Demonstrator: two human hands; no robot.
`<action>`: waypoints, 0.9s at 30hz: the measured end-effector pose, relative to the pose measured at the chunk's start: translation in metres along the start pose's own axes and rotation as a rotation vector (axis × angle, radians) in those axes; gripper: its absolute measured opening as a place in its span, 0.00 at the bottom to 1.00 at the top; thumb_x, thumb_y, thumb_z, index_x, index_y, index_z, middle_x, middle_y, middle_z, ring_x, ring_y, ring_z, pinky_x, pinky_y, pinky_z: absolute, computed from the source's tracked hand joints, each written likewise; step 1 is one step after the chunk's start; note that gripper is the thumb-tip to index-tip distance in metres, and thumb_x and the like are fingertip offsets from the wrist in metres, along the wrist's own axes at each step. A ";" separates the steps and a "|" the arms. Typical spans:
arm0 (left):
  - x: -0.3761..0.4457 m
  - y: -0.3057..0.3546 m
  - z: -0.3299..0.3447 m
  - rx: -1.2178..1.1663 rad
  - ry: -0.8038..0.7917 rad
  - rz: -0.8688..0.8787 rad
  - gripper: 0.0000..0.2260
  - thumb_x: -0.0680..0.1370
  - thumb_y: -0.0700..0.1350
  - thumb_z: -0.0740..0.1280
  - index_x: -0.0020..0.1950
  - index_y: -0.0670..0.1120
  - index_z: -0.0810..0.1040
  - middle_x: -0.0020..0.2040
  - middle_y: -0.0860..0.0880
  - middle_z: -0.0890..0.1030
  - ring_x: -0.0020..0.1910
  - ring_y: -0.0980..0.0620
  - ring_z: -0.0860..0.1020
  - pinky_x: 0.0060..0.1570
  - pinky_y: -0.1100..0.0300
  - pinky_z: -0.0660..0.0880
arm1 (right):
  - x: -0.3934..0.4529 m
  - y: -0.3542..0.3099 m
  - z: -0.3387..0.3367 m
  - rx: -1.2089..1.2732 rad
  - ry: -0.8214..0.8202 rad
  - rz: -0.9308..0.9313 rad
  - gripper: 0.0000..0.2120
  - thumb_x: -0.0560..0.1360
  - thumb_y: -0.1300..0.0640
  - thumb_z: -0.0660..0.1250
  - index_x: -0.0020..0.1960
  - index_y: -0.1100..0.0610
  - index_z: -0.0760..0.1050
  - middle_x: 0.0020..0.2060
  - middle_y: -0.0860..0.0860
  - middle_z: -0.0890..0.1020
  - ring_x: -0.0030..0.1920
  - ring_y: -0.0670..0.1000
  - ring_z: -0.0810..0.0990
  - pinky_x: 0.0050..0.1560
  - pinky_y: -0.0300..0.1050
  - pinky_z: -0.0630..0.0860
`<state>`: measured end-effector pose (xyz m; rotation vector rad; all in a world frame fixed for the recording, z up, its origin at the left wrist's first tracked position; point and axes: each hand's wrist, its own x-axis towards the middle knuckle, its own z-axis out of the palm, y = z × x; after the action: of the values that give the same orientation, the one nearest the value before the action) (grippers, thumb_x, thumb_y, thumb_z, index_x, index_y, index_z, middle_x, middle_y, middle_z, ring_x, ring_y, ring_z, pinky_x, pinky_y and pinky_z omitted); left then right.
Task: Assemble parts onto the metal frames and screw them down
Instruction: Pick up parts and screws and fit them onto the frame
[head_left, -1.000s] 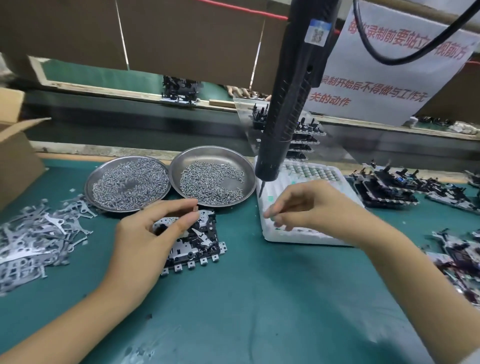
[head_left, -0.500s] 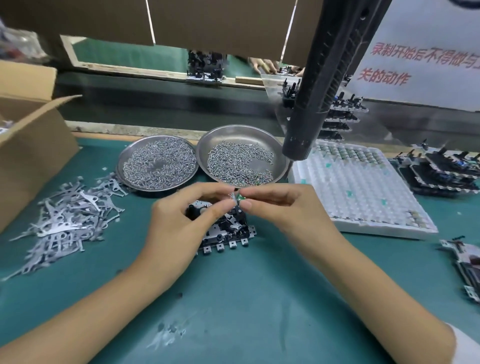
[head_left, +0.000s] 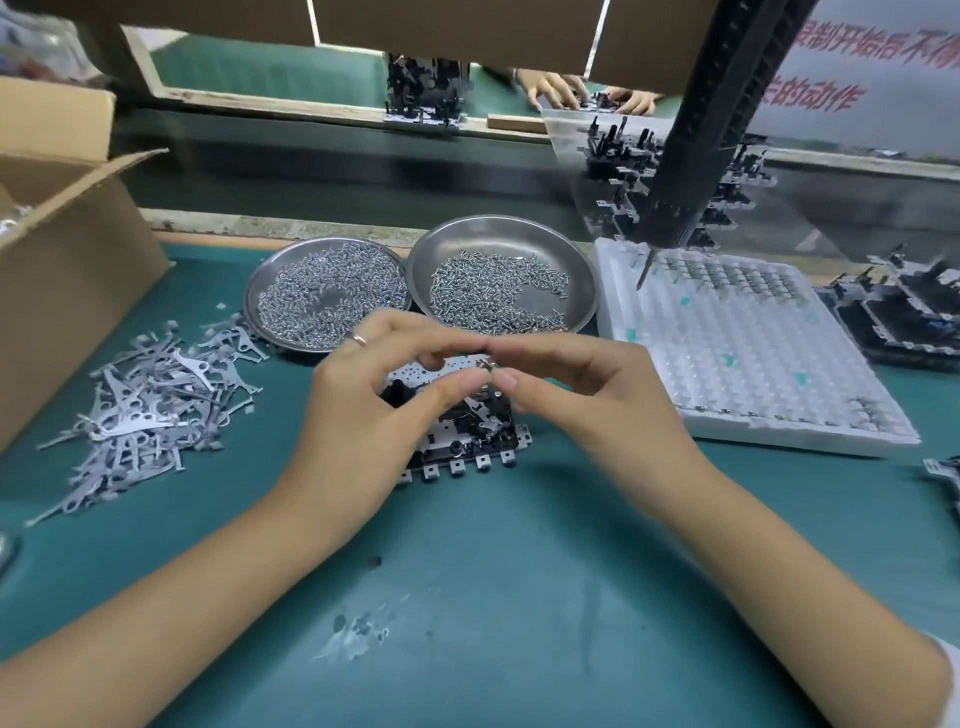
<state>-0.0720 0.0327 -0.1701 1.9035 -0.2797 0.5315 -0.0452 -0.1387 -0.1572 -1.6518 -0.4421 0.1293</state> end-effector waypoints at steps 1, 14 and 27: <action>0.000 0.001 -0.002 0.014 0.000 0.003 0.11 0.70 0.47 0.71 0.52 0.55 0.80 0.44 0.56 0.77 0.45 0.61 0.75 0.50 0.72 0.68 | 0.000 0.000 0.001 -0.030 0.000 -0.017 0.08 0.72 0.62 0.71 0.50 0.54 0.83 0.46 0.47 0.85 0.49 0.48 0.83 0.49 0.38 0.78; -0.007 -0.008 -0.022 0.067 -0.141 -0.062 0.14 0.67 0.47 0.73 0.52 0.52 0.79 0.43 0.54 0.80 0.44 0.63 0.77 0.51 0.70 0.70 | -0.005 0.009 0.020 -0.238 0.019 -0.186 0.11 0.70 0.64 0.74 0.47 0.50 0.83 0.39 0.47 0.85 0.45 0.52 0.80 0.49 0.49 0.76; -0.004 -0.017 -0.046 -0.018 -0.095 -0.180 0.06 0.72 0.52 0.68 0.47 0.56 0.82 0.44 0.59 0.84 0.44 0.62 0.80 0.49 0.70 0.75 | -0.007 0.033 0.030 -0.709 -0.010 -0.568 0.06 0.69 0.60 0.74 0.45 0.56 0.85 0.43 0.48 0.85 0.40 0.55 0.75 0.46 0.57 0.73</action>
<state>-0.0791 0.0810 -0.1713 1.9175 -0.1720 0.3177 -0.0548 -0.1151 -0.1949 -2.1331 -1.0286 -0.4955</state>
